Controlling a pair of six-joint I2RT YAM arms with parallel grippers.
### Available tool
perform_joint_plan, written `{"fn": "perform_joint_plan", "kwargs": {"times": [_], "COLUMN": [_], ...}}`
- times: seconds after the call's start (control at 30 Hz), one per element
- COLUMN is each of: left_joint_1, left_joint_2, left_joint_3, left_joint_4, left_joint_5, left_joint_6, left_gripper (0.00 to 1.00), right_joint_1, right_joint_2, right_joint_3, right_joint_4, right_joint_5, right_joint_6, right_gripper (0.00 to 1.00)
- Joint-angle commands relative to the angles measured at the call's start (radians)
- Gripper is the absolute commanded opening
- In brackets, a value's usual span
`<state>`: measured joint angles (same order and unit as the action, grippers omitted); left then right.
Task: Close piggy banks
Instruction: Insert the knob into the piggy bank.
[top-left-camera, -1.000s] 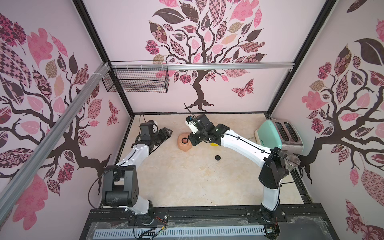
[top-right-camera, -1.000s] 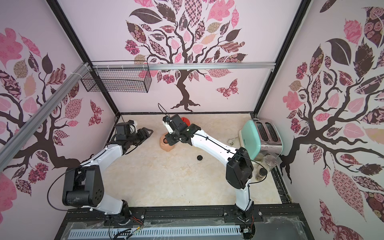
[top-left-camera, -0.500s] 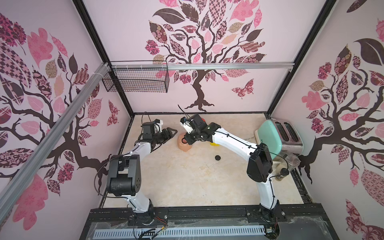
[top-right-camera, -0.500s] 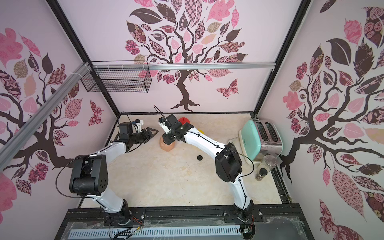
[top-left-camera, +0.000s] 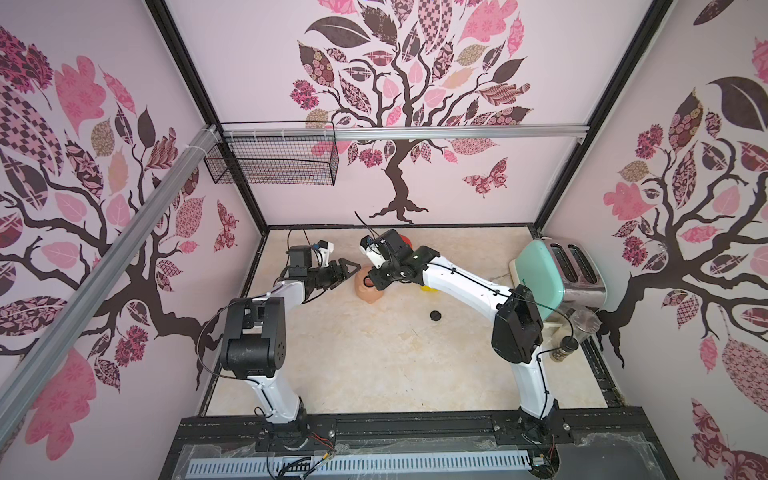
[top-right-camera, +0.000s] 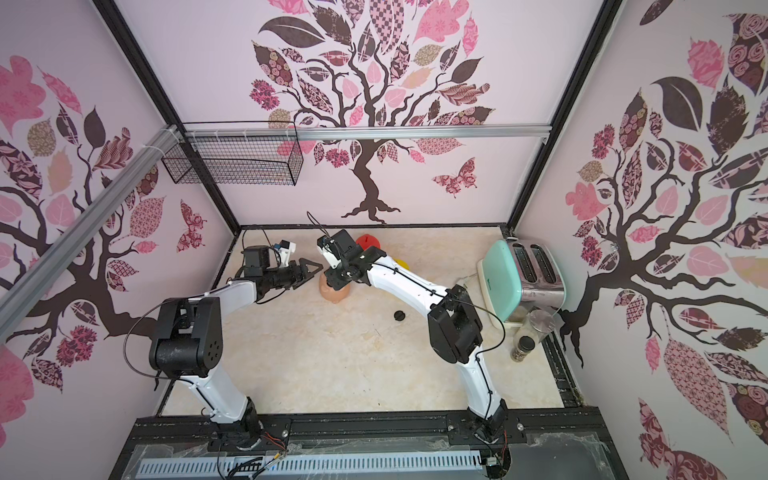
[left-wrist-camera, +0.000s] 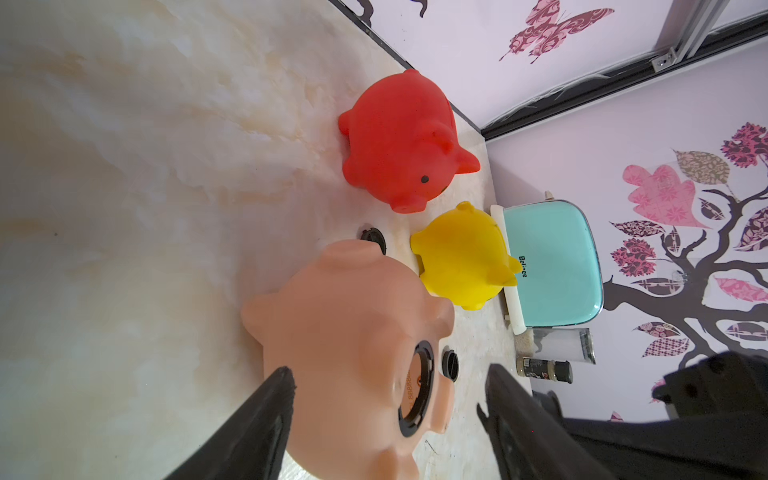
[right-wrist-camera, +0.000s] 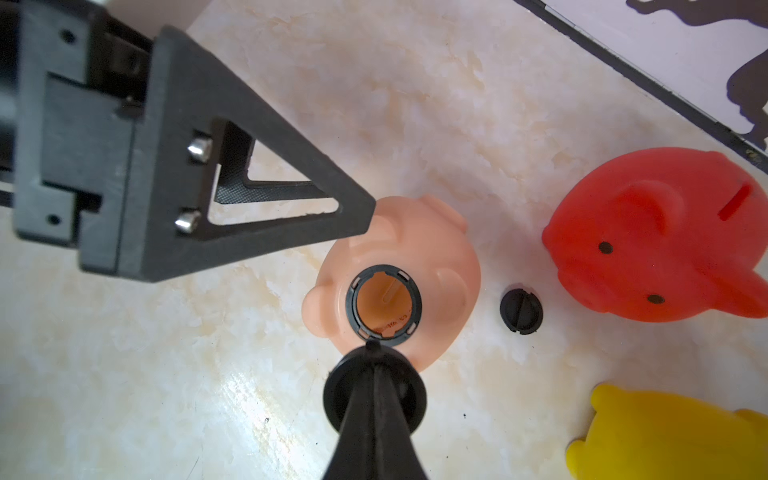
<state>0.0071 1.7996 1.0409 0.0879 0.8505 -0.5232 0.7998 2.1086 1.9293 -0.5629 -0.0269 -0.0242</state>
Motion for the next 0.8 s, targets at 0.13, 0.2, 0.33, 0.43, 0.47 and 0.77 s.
{"fn": "perform_joint_plan", "kwargs": {"times": [0.13, 0.2, 0.33, 0.43, 0.47, 0.77], "left_joint_1": [0.003, 0.002, -0.002, -0.007, -0.007, -0.009], "left_joint_2": [0.064, 0.071, 0.081, 0.086, 0.089, 0.113], "left_joint_3": [0.04, 0.042, 0.046, 0.045, 0.046, 0.057], "left_joint_4": [0.025, 0.024, 0.026, 0.036, 0.035, 0.024], "left_joint_5": [-0.006, -0.007, -0.009, -0.007, -0.007, -0.004], "left_joint_6": [0.001, 0.003, 0.005, 0.007, 0.007, 0.012], "left_gripper": [0.81, 0.83, 0.97, 0.98, 0.98, 0.98], "right_joint_1": [-0.003, -0.003, -0.004, -0.004, -0.004, -0.004], "right_joint_2": [0.031, 0.033, 0.043, 0.049, 0.051, 0.082], "right_joint_3": [0.002, 0.004, 0.017, 0.022, 0.023, 0.048], "right_joint_4": [0.009, 0.011, 0.005, 0.004, 0.003, 0.023], "right_joint_5": [-0.002, -0.002, -0.002, 0.001, 0.002, -0.002], "right_joint_6": [0.003, 0.003, -0.002, -0.005, -0.004, -0.016], "right_gripper": [0.0, 0.0, 0.0, 0.0, 0.0, 0.0]}}
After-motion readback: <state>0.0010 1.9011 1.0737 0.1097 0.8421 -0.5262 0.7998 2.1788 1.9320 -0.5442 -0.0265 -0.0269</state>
